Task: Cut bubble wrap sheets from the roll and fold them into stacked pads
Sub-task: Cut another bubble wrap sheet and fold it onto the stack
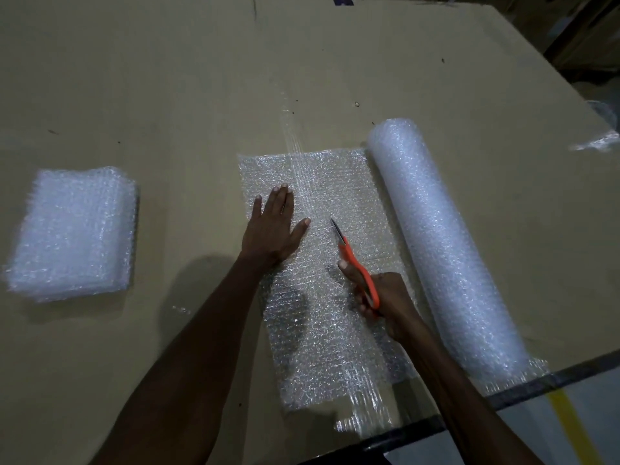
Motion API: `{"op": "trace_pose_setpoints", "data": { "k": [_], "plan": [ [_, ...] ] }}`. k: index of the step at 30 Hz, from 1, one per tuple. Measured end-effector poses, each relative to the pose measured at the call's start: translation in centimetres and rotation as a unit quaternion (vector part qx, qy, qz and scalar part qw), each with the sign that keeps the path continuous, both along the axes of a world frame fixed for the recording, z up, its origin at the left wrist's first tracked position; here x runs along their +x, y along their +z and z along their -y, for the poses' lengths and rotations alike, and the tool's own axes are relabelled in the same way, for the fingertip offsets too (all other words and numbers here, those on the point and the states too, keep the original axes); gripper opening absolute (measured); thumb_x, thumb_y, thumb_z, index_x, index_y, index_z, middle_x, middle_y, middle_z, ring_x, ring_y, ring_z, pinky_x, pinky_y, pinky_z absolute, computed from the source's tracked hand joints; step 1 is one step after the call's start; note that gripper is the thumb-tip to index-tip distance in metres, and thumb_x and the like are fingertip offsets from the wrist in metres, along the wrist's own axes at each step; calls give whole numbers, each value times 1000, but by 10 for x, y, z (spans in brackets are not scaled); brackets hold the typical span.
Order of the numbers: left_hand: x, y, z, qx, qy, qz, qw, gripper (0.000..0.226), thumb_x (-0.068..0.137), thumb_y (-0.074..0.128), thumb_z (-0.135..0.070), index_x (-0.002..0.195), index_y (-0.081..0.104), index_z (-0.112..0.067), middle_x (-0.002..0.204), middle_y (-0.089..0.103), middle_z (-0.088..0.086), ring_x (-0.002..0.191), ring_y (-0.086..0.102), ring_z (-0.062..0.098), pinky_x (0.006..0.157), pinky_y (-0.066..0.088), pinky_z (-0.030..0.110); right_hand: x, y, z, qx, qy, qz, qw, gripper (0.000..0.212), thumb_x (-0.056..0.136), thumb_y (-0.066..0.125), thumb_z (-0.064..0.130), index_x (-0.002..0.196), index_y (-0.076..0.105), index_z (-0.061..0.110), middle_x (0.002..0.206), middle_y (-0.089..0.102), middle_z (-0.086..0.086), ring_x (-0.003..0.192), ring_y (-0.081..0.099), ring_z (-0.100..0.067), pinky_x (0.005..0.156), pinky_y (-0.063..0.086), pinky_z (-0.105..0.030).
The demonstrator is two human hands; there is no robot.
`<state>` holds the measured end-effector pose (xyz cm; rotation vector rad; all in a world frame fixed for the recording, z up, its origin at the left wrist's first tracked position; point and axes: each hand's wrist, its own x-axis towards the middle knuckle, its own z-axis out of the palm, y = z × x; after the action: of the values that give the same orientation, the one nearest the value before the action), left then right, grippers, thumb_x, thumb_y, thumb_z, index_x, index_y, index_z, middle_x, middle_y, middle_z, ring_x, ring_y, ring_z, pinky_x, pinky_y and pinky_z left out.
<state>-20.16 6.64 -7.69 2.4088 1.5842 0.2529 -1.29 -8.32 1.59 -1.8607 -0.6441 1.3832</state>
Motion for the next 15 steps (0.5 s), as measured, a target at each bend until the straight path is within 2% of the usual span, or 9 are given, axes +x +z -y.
{"op": "trace_pose_setpoints", "data": {
  "k": [5, 7, 11, 15],
  "plan": [
    [0, -2, 0, 6, 2, -2, 1000, 80, 100, 13, -61, 159, 11, -6, 167, 4, 10, 154, 1, 22, 124, 2, 50, -3, 7, -7, -3, -4, -7, 1000, 52, 75, 88, 46, 61, 64, 2, 51, 56, -12, 36, 47, -15, 36, 34, -16],
    [0, -3, 0, 7, 2, -3, 1000, 80, 100, 13, -61, 159, 11, -6, 167, 4, 10, 154, 1, 22, 124, 2, 50, -5, 8, -13, 3, -8, -11, 1000, 51, 74, 89, 44, 64, 65, 0, 53, 57, -14, 37, 48, -16, 37, 36, -17],
    [0, -3, -1, 1, 3, -3, 1000, 80, 100, 12, -62, 159, 10, -7, 168, 2, 9, 154, -1, 21, 124, 0, 49, -4, 5, -17, 11, -1, -15, 1000, 48, 77, 88, 36, 55, 62, 2, 48, 54, -12, 33, 45, -14, 37, 35, -15],
    [0, -2, 0, 0, 3, -1, 1000, 77, 103, 17, -59, 159, 8, -7, 168, 0, 9, 154, -3, 21, 124, -1, 48, -4, 4, -15, 7, -2, -19, 1000, 46, 78, 87, 36, 64, 66, -2, 52, 55, -13, 33, 46, -13, 35, 35, -16]
  ]
}}
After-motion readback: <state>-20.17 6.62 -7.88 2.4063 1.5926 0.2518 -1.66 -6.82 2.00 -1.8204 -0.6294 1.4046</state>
